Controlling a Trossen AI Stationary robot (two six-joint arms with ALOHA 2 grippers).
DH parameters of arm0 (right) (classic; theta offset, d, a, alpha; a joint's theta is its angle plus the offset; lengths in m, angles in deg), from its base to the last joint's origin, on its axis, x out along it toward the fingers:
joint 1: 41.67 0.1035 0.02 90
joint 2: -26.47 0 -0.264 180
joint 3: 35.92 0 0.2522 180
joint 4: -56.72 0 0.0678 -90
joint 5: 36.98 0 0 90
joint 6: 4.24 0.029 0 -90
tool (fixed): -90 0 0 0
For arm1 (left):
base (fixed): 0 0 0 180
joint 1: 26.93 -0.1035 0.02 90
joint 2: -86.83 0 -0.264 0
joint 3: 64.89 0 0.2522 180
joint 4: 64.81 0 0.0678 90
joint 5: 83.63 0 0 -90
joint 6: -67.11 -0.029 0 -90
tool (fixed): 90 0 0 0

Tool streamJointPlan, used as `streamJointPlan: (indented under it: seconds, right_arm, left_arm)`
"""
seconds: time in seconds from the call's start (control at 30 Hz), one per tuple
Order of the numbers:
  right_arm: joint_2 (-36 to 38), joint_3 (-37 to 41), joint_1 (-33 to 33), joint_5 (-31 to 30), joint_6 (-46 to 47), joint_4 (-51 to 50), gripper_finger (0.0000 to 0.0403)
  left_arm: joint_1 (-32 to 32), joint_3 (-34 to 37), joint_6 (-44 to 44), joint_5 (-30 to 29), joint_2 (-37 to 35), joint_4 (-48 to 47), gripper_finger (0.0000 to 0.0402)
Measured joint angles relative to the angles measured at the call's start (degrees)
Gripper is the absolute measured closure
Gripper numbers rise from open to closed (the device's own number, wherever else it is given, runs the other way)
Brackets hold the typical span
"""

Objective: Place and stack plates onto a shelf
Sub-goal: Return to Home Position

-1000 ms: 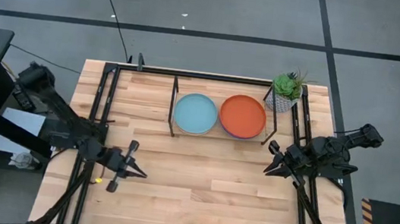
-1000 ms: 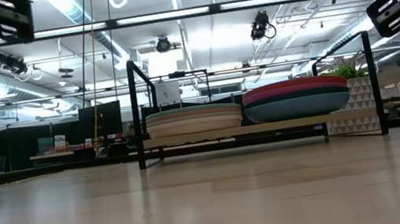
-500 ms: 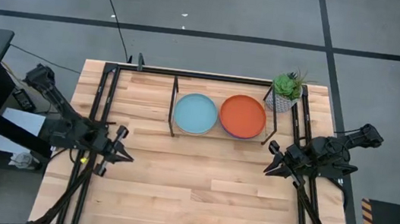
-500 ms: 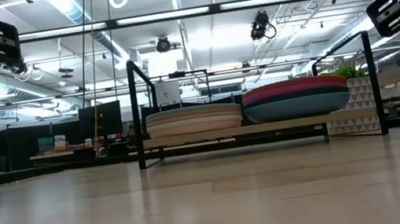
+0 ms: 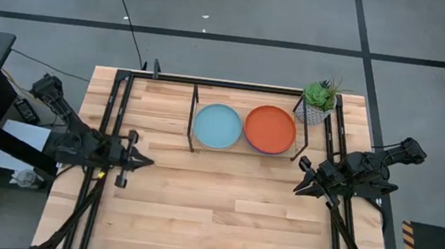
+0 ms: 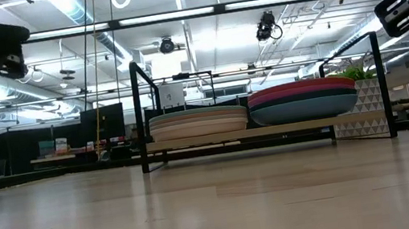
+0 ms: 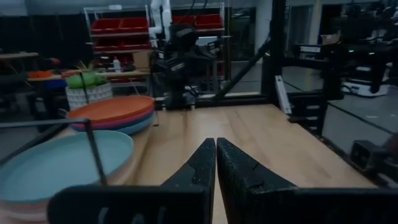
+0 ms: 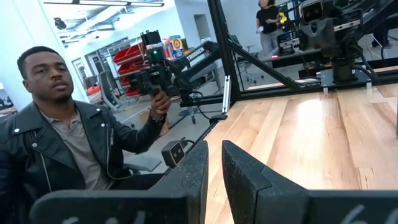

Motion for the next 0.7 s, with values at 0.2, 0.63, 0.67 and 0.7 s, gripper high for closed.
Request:
streamJointPlan:
  seconds: [0.2, 0.63, 0.67, 0.7]
  right_arm:
    - [0.00, 0.00, -0.01, 0.00, 0.00, 0.07, 0.0351]
    - [0.00, 0.00, 0.00, 0.00, 0.00, 0.07, 0.0350]
    - [0.00, 0.00, 0.01, 0.00, 0.00, 0.07, 0.0350]
    - [0.00, 0.00, 0.01, 0.00, 0.00, 0.07, 0.0350]
  left_arm:
    - [-3.43, 0.01, -1.03, -6.34, -2.69, -3.95, 0.0379]
    - [-17.69, 0.02, 1.96, 0.37, -10.94, -14.11, 0.0379]
    - [-18.34, 0.02, 1.69, 0.99, -11.14, -14.16, 0.0379]
    - [-18.87, 0.02, 1.54, 1.04, -11.11, -14.28, 0.0379]
